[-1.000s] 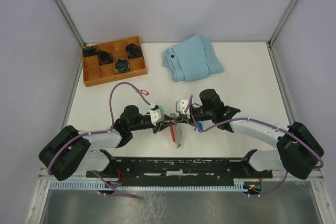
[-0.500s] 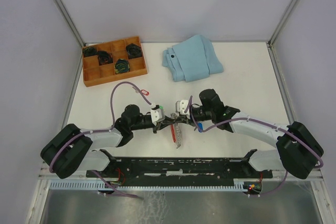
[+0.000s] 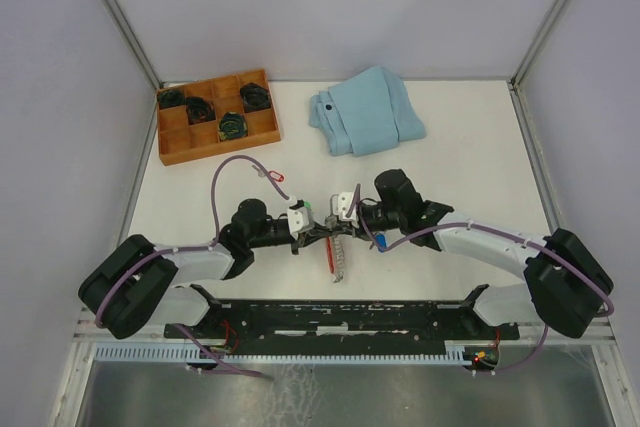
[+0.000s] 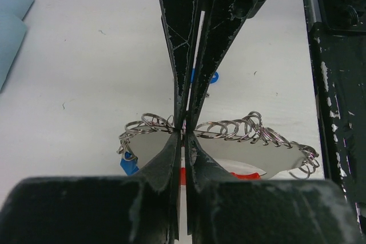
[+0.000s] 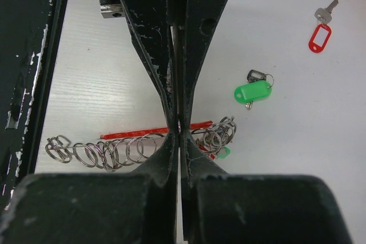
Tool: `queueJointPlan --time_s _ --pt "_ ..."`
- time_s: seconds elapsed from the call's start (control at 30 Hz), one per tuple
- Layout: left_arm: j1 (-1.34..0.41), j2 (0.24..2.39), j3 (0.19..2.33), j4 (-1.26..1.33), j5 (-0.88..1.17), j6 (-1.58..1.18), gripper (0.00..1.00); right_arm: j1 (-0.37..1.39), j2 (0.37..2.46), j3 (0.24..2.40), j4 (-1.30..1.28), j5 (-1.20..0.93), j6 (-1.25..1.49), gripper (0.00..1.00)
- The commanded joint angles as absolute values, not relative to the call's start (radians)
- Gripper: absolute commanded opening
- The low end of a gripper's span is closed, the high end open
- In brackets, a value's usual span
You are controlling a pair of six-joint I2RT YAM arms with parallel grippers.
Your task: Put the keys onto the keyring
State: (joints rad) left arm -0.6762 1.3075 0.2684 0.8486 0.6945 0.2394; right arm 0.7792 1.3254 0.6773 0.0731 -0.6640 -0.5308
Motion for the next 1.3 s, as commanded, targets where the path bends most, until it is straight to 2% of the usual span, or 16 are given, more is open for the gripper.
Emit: queueJointPlan --time_s 0.0,0.13,0.33,0.57,0.7,0.9,1.07,1.27 --pt "-0.673 1.295 0.291 0.941 0.727 0.213 0.03 0.801 1.334 0.735 0.081 -0.666 -0.547 0.01" --pt "-0.673 1.299 0.280 0.955 0.722 0.218 0.03 0.801 1.315 0.743 0.068 -0.605 -0.492 0.06" --pt "-0.672 1.304 0.232 1.046 0.671 0.211 0.03 0.801 1.218 0.746 0.015 -0.490 -0.372 0.28" --pt "-0.669 1.360 0.182 1.212 0.645 0.167 0.03 0.799 1.119 0.771 -0.111 -0.227 -0.098 0.46" --pt "-0.664 1.421 0.164 1.336 0.645 0.121 0.03 0.795 1.085 0.795 -0.228 -0.019 0.057 0.59" --pt "-0.656 1.429 0.168 1.326 0.653 0.137 0.03 0.774 1.063 0.789 -0.357 0.100 0.180 0.61" --pt "-0.650 1.322 0.222 1.039 0.616 0.209 0.03 0.709 1.143 0.815 -0.492 0.139 0.285 0.59" --pt "-0.650 1.298 0.242 0.954 0.570 0.226 0.03 0.647 1.255 0.811 -0.489 0.064 0.315 0.58"
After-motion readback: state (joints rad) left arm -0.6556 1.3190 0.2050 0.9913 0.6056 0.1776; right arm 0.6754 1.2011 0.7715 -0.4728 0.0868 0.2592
